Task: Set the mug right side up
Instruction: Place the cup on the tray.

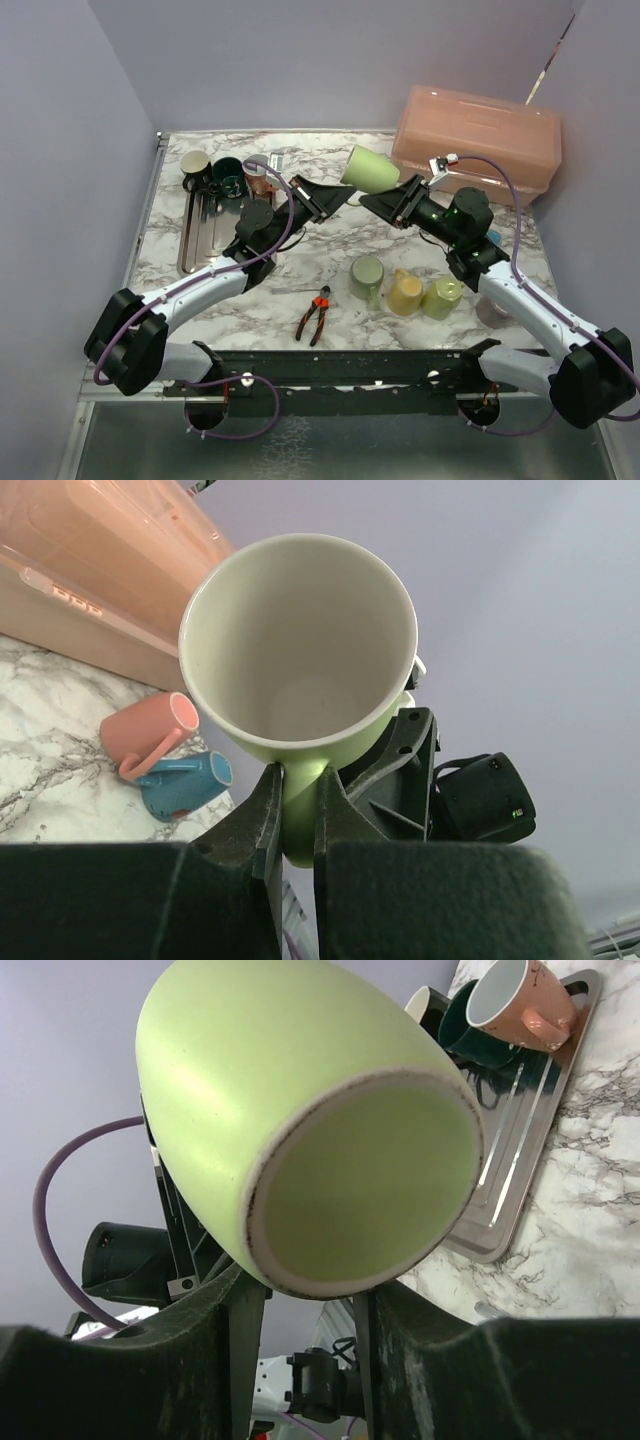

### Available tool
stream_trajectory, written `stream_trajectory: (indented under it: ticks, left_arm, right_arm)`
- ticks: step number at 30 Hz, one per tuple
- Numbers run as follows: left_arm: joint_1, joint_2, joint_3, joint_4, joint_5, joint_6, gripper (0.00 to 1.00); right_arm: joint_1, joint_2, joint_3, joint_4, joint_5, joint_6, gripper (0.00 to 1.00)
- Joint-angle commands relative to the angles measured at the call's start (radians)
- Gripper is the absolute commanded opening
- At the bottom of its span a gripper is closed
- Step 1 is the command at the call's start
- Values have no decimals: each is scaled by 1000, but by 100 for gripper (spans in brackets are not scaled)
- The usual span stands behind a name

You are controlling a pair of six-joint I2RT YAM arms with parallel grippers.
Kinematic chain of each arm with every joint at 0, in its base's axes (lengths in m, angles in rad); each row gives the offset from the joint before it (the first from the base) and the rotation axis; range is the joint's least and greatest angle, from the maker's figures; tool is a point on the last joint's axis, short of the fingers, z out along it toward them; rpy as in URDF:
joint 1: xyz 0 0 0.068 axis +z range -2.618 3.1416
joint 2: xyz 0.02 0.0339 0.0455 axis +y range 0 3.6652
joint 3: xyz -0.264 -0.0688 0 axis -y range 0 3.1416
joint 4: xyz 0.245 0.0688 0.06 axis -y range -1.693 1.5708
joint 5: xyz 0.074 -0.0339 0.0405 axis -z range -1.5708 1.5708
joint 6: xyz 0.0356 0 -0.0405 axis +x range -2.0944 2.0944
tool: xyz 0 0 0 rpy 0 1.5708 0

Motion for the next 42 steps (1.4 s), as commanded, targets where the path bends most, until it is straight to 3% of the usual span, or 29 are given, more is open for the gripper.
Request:
stream_trajectory:
  ticks: [1,8,14,17,19,22,24,34,42]
  left_arm:
    - [-3,-43,47,41,117,-35,0]
    - [-3,-37,106,-117,217,76,0]
    - [-3,-48,141,-224,209,148,6]
    - [-3,-50,152,-223,201,166,0]
    - [-3,-54,155,-222,189,183,0]
    - [1,-65,163,-240,144,227,0]
    - [9,-65,189,-334,101,277,0]
    - [129,-1,322,-740,-82,496,0]
    - [210,-44,278,-1046,-450,666,0]
  right_arm:
    - [-5,12,49,19,42,5,41]
    - [-10,16,83,-12,43,-20,13]
    - [-11,15,83,-8,25,-40,3]
    - [-11,24,81,-13,10,-36,2]
    - [-10,23,84,-39,14,-36,7]
    - [-11,8,87,-91,35,-55,51]
    - [-11,0,98,-155,41,-95,60]
    - [-10,-116,58,-368,141,-224,65]
    - [-11,-145,70,-491,208,-292,65]
